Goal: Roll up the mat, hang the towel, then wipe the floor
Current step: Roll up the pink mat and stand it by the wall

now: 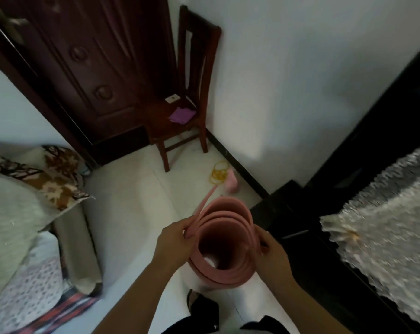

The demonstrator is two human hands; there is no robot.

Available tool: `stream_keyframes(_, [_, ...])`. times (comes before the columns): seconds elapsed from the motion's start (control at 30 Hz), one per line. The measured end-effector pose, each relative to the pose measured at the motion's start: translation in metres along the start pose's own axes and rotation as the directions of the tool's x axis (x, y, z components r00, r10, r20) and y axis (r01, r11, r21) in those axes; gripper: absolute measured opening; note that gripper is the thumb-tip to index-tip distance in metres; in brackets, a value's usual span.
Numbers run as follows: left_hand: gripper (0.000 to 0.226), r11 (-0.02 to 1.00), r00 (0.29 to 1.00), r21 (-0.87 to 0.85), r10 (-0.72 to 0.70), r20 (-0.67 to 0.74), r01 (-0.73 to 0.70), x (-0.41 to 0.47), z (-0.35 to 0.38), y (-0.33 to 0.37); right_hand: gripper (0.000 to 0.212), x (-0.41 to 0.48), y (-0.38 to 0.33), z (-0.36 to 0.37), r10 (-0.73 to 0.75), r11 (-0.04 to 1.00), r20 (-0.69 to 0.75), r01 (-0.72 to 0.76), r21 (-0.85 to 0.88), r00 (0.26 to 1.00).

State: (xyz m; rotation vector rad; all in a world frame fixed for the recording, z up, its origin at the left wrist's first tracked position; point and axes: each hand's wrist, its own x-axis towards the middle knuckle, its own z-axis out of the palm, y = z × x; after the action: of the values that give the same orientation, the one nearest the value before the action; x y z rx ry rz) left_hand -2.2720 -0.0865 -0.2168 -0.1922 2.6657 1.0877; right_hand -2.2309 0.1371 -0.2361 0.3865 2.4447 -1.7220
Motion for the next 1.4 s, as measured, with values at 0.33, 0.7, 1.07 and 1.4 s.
stream_keyframes(0.33, [0.040,0.999,0.998,0.039,0.024,-0.059,-0.022,0.143,-0.088,-0.008,0.040,0.143,-0.061,0.075,-0.007,0.998,-0.006,0.008,0.061,1.000])
stream_keyframes(0.7, [0.040,1.000,1.000,0.013,0.017,-0.022,-0.017,0.342,-0.139,0.022,0.042,0.351,-0.116,0.112,0.018,0.995,0.039,-0.022,0.098,0.999])
stream_keyframes(1.07, [0.044,0.996,0.989,-0.050,0.075,0.125,-0.070,0.527,-0.162,0.076,0.036,0.511,-0.171,0.102,0.095,0.995,-0.101,-0.091,0.040,0.990])
stream_keyframes(1.4, [0.050,0.957,0.877,-0.048,0.283,0.388,-0.288,0.708,-0.170,0.120,0.034,0.610,-0.211,0.121,0.232,0.973,-0.418,-0.208,0.102,0.879])
